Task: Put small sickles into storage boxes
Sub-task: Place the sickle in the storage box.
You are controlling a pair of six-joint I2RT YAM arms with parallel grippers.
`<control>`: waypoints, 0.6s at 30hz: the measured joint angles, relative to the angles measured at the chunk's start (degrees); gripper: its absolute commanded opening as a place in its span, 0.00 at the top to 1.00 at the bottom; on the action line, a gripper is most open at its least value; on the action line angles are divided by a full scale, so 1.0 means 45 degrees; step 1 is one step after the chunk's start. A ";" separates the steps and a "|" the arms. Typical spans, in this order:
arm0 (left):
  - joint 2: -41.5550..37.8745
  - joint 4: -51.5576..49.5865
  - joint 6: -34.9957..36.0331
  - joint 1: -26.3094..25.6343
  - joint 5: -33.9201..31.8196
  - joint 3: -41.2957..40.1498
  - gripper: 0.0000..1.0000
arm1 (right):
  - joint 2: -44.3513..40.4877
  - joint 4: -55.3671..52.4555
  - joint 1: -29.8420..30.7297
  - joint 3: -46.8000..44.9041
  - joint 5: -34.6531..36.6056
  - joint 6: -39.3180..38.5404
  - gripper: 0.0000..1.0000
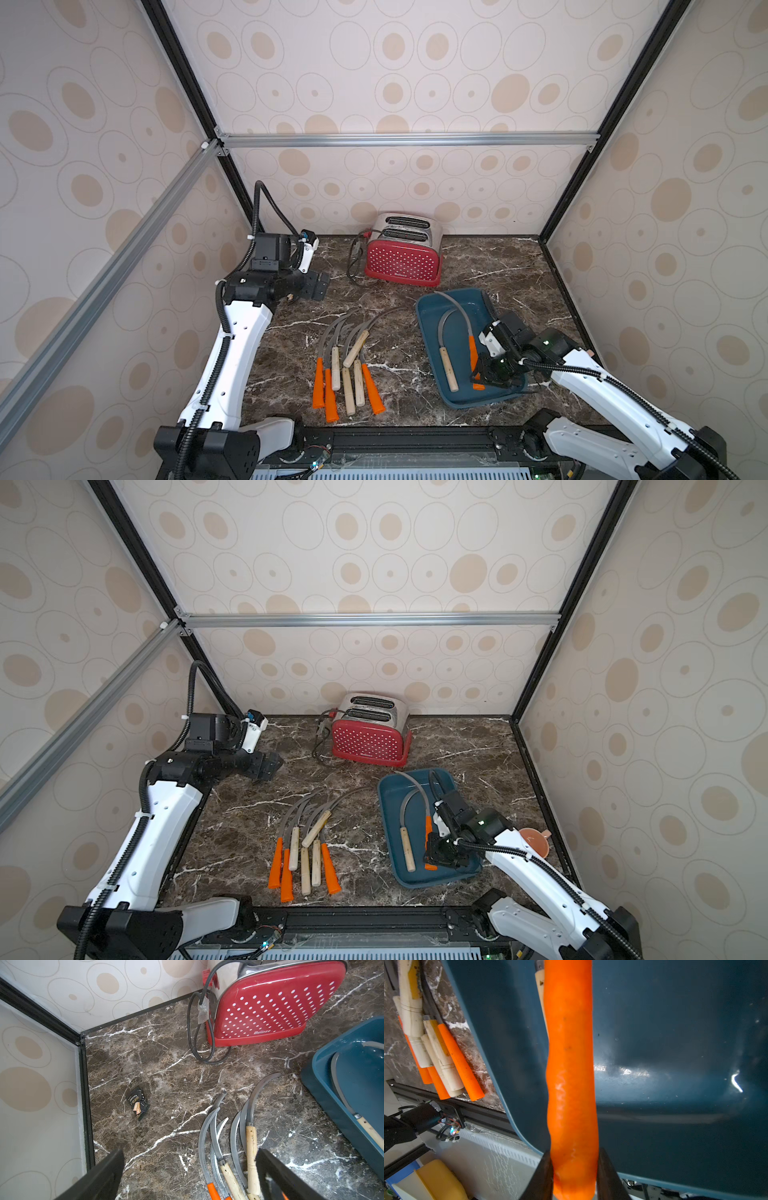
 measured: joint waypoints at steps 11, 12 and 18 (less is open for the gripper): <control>0.0044 0.0117 0.0000 0.0000 0.0078 -0.0107 0.01 | 0.0952 0.0039 -0.0029 -0.0117 0.0563 -0.0194 0.96; 0.0058 0.0121 0.0000 0.0000 0.0083 -0.0117 0.01 | 0.0942 0.0034 -0.0029 -0.0155 0.0593 -0.0219 0.95; 0.0136 0.0151 0.0000 0.0000 0.0146 -0.0151 0.01 | 0.0996 0.0005 -0.0034 -0.0311 0.0719 -0.0340 0.95</control>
